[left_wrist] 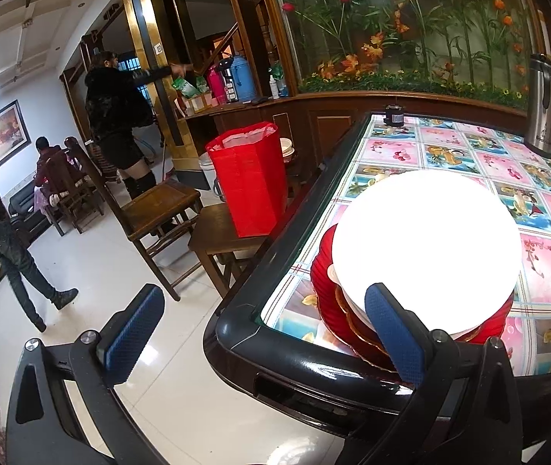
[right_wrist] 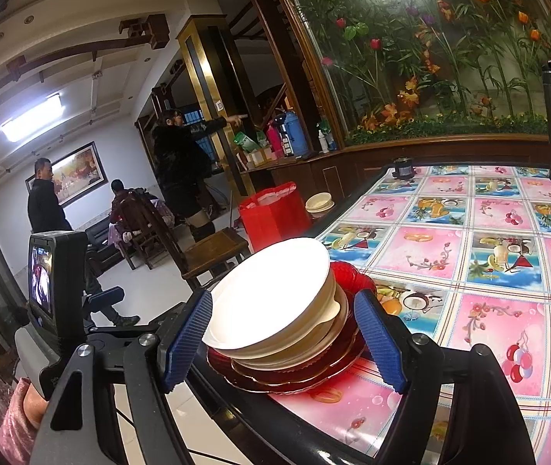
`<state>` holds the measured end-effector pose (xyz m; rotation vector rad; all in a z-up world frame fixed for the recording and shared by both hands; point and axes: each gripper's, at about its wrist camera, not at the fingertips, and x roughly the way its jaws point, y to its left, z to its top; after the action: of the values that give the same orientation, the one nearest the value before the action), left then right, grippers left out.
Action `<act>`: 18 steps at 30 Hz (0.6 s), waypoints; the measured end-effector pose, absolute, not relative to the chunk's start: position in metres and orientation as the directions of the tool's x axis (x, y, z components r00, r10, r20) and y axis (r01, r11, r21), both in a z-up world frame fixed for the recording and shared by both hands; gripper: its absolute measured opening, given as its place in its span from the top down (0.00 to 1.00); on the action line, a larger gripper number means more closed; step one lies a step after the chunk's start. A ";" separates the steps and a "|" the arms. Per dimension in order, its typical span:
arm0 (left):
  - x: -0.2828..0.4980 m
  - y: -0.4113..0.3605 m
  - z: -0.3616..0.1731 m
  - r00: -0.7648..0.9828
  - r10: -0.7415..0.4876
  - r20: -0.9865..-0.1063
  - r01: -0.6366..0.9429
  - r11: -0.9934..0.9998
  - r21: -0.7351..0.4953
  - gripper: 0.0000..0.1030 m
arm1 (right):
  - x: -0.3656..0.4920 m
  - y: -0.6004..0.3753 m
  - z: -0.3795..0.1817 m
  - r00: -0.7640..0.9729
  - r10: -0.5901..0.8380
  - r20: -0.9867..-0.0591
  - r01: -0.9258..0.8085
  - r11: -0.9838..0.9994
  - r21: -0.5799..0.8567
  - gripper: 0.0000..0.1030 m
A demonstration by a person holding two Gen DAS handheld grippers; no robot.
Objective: Organize plates and bowls
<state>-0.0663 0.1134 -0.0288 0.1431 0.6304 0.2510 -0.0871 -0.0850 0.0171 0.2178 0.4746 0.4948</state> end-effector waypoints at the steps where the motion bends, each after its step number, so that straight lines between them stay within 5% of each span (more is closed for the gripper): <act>1: -0.066 0.113 -0.029 0.779 0.275 -0.564 -0.187 0.960 0.210 0.00 | -0.088 -0.085 0.017 0.775 0.503 -0.382 -0.403 0.860 0.313 0.25; 18: -0.064 0.124 -0.038 0.763 0.290 -0.577 -0.200 0.956 0.216 0.00 | -0.087 -0.076 0.016 0.765 0.503 -0.403 -0.408 0.862 0.301 0.25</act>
<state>-0.0641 0.1236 -0.0380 0.1444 0.6501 0.2675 -0.0870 -0.0757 0.0156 0.2010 0.4930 0.4985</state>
